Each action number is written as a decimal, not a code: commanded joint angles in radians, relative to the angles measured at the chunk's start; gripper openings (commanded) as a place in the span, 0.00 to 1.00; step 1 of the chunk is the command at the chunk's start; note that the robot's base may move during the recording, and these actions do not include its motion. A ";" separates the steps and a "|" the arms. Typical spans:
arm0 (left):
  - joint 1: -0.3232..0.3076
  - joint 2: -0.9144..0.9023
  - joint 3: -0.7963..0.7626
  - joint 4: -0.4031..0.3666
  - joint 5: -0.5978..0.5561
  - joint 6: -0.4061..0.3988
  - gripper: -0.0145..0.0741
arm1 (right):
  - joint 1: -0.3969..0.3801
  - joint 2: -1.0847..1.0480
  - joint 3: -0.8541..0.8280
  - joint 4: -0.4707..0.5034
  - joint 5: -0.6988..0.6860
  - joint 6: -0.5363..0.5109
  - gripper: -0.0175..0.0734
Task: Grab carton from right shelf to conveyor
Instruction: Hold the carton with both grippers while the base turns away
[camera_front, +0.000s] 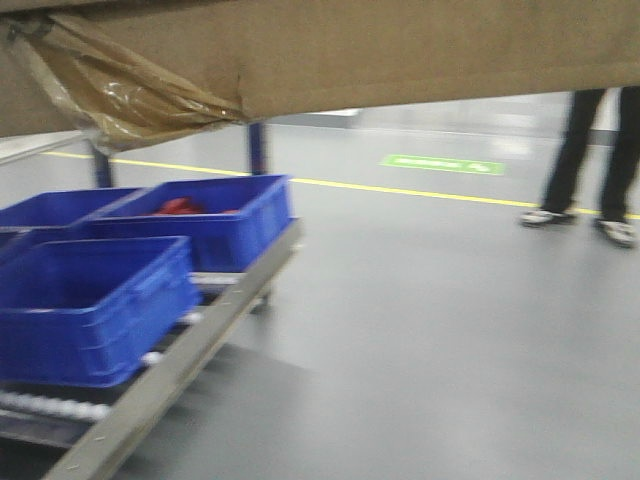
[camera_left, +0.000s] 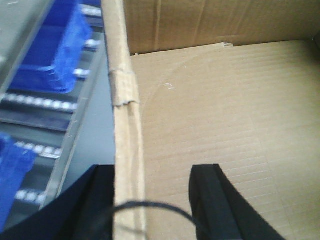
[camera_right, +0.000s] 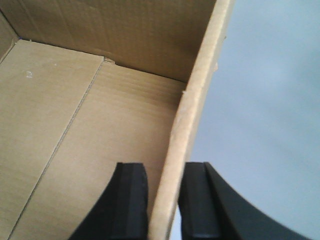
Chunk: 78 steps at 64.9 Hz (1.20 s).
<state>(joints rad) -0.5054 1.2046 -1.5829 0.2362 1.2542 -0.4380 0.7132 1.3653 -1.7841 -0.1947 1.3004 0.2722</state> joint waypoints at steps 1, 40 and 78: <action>-0.018 -0.012 -0.006 -0.092 -0.052 0.034 0.15 | 0.008 -0.009 -0.006 0.047 -0.079 -0.027 0.12; -0.018 -0.012 -0.006 -0.092 -0.052 0.034 0.15 | 0.008 -0.009 -0.006 0.047 -0.079 -0.027 0.12; -0.018 -0.012 -0.006 -0.092 -0.052 0.034 0.15 | 0.008 -0.009 -0.006 0.047 -0.079 -0.027 0.12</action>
<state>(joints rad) -0.5054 1.2028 -1.5829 0.2303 1.2562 -0.4380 0.7132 1.3591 -1.7841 -0.1947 1.3058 0.2722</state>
